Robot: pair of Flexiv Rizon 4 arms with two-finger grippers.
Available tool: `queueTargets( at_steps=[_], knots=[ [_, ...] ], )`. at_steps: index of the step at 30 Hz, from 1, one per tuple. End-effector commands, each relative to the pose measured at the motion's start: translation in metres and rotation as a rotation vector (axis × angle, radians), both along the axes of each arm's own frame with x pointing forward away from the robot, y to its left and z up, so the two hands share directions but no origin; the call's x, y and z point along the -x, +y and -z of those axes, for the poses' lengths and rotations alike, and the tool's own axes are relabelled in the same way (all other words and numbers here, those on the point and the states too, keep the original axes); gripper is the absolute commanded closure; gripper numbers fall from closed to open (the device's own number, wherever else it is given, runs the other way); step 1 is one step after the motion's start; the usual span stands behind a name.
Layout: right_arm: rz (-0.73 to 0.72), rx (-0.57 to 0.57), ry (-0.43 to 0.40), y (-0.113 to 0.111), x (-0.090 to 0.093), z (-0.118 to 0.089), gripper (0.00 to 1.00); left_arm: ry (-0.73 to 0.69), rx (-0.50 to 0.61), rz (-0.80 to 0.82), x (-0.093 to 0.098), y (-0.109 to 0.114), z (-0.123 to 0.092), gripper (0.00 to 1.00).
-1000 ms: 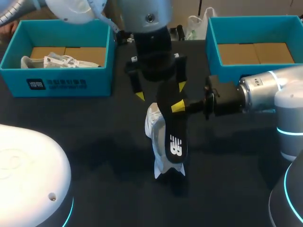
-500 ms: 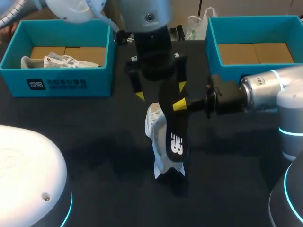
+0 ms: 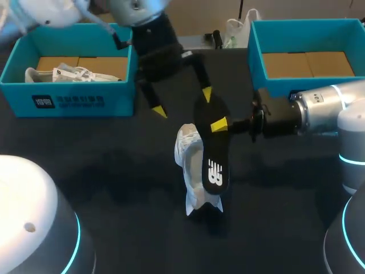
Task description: Take the shoe out of the shoebox, open the shoe tongue, remove and reinsert the insole, then place the shoe into the shoebox
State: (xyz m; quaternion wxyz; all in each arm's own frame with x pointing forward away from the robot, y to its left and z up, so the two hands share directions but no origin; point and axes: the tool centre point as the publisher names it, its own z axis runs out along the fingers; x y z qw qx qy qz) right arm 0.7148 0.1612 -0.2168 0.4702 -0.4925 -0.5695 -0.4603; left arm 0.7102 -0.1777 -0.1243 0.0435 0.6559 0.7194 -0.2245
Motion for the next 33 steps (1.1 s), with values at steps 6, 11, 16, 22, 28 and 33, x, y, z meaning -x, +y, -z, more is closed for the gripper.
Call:
queueTargets(
  at_steps=[6, 11, 16, 22, 28, 33],
  knots=[
    [-0.006, 0.016, 0.0, 0.0, -0.005, -0.006, 1.0, -0.027, 0.374, -0.033, 0.009, 0.039, 0.008, 0.0],
    [0.0, 0.018, 0.003, -0.001, -0.006, -0.006, 1.0, -0.035, 0.494, -0.057, 0.01, 0.045, 0.009, 0.0],
    [0.004, 0.018, 0.006, 0.0, -0.006, -0.006, 1.0, -0.074, 0.53, -0.092, 0.01, 0.047, 0.008, 0.0],
    [0.0, 0.034, 0.019, 0.002, -0.008, 0.004, 1.0, -0.074, 0.53, -0.092, 0.01, 0.047, 0.008, 0.0],
    [0.008, 0.031, 0.02, 0.002, -0.007, 0.012, 1.0, -0.074, 0.53, -0.092, 0.01, 0.047, 0.008, 0.0],
    [0.018, 0.015, 0.007, 0.003, -0.005, 0.009, 1.0, -0.245, 0.722, -0.113, -0.004, 0.043, 0.043, 0.0]
  ],
)
